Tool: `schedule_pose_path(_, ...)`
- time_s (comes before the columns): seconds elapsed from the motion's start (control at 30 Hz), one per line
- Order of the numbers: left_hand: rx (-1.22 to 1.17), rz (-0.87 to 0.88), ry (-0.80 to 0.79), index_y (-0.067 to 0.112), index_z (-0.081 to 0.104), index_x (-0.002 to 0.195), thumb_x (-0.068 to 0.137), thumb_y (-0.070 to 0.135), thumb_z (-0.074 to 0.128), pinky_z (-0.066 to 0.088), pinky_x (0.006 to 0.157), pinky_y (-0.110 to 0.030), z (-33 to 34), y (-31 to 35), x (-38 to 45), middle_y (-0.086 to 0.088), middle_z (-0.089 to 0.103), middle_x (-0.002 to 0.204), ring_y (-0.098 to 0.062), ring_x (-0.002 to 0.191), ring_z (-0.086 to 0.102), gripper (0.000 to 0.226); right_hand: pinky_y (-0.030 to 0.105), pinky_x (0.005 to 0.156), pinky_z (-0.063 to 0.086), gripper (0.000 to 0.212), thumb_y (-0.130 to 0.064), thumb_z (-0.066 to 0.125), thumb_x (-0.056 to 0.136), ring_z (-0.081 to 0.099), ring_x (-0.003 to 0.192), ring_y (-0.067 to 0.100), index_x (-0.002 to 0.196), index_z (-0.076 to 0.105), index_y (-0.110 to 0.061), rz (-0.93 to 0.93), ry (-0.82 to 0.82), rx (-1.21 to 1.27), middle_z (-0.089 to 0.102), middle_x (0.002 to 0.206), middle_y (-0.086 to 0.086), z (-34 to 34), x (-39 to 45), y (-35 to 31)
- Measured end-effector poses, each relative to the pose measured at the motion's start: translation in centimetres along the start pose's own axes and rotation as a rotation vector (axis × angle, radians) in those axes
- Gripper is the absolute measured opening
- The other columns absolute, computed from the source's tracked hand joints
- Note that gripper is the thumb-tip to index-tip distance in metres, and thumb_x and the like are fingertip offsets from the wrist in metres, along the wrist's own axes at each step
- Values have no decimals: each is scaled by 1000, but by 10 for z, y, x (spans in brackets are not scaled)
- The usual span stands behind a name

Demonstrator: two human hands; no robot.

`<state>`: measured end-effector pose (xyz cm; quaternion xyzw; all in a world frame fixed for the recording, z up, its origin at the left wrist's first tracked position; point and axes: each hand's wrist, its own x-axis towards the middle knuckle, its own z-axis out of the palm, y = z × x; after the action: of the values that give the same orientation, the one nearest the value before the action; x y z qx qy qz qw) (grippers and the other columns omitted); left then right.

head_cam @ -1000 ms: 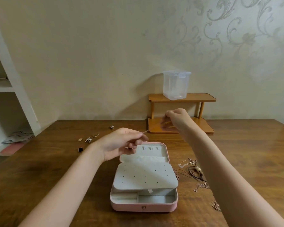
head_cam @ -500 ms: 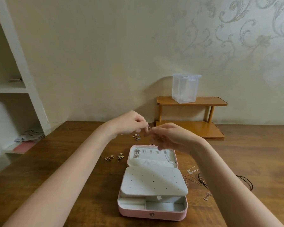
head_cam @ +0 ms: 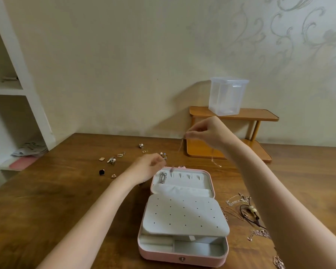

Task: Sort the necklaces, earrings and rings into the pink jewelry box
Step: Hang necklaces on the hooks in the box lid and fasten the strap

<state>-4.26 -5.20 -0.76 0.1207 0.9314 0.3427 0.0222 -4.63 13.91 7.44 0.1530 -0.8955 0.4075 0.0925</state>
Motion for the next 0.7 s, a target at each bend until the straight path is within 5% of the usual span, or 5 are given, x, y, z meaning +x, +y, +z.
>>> schedule_pose_path(0.07, 143, 26, -99, 28, 63, 105, 92, 33, 52, 39, 86, -31, 3, -8, 1, 3, 59, 102, -12, 94, 51, 18, 23, 69, 48, 20, -20, 66, 84, 57, 76, 12, 95, 73, -5, 17, -6, -14, 67, 88, 5, 0, 4, 3)
schedule_pose_path(0.2, 256, 3, -304, 35, 61, 110, 89, 39, 56, 27, 105, -41, 9, -6, -6, 2, 41, 133, -24, 127, 30, 22, 9, 48, 35, 20, -18, 63, 86, 47, 61, 4, 97, 71, -4, 79, -31, -53, 58, 74, -5, 0, 5, 8)
schedule_pose_path(0.3, 278, -24, -219, 26, 62, 106, 91, 36, 54, 27, 101, -38, 16, -1, -10, -1, 35, 135, -25, 125, 28, 20, 5, 34, 30, 20, -17, 62, 87, 38, 52, 3, 98, 71, -3, 111, -49, -45, 51, 65, -9, 2, 5, 11)
schedule_pose_path(0.47, 211, 11, -130, 21, 53, 91, 95, 34, 46, 32, 95, -30, 30, -7, -19, 2, 33, 131, -18, 121, 31, 15, 5, 32, 28, 19, -16, 63, 87, 39, 46, 3, 97, 71, -2, 122, -64, -32, 50, 62, -9, 5, 5, 9)
schedule_pose_path(0.7, 121, 135, 187, 15, 51, 92, 95, 27, 47, 14, 96, -18, 40, -3, -25, 4, 20, 136, -11, 129, 11, 13, 8, 34, 27, 19, -19, 65, 85, 36, 48, 7, 93, 72, -4, 81, -81, 40, 50, 59, -4, 0, 3, -9)
